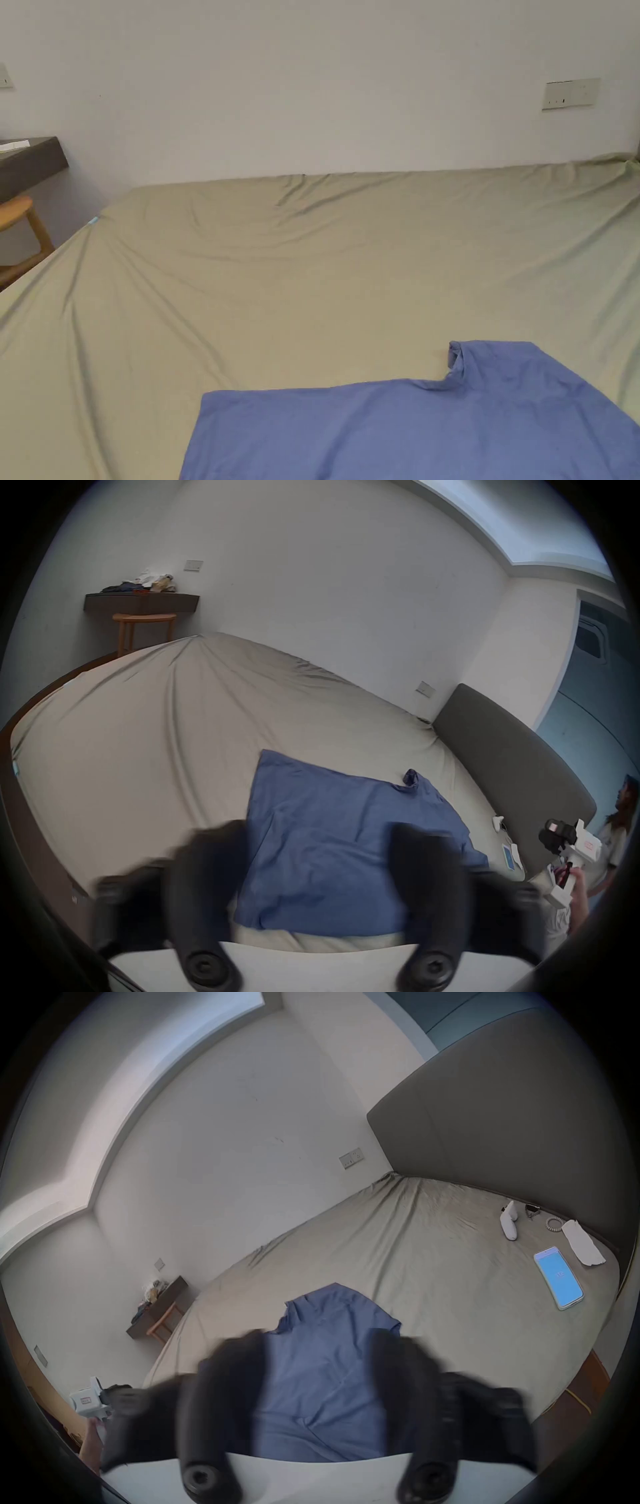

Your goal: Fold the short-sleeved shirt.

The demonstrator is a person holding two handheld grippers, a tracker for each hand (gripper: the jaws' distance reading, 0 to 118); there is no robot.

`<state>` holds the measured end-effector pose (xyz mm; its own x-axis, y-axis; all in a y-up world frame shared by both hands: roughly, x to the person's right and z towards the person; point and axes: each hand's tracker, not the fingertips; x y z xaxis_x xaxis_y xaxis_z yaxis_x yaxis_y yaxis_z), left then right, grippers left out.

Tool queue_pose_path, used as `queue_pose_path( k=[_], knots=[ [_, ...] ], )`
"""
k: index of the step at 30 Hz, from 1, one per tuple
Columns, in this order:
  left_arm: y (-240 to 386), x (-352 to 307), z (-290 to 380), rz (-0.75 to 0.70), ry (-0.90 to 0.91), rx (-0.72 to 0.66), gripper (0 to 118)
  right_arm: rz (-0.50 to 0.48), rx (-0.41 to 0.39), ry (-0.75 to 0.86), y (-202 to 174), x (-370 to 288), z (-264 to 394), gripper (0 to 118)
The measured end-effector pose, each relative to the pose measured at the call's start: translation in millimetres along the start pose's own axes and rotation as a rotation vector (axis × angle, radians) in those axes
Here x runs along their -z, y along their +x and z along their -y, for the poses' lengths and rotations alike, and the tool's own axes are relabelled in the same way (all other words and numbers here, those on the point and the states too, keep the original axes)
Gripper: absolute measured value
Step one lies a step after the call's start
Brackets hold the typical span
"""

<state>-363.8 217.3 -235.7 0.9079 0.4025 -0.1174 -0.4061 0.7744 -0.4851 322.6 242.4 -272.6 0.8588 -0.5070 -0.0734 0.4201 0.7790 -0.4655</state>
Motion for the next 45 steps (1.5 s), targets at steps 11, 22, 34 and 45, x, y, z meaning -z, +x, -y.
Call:
queue_pose_path(
  k=[11,22,34,45],
  knots=[
    [-26,164,-76,-0.009,-0.140,0.039,0,0.022,-0.007,-0.071,-8,38,9,1],
    [-60,325,-98,-0.177,-0.329,-0.018,114,0.104,-0.030,-0.160,19,82,18,1],
    [-50,327,-75,-0.169,-0.415,0.091,18,0.102,-0.088,-0.192,8,95,21,1],
    [-6,265,-89,-0.043,-0.209,0.118,4,0.114,-0.237,-0.244,16,260,-31,0]
  ],
)
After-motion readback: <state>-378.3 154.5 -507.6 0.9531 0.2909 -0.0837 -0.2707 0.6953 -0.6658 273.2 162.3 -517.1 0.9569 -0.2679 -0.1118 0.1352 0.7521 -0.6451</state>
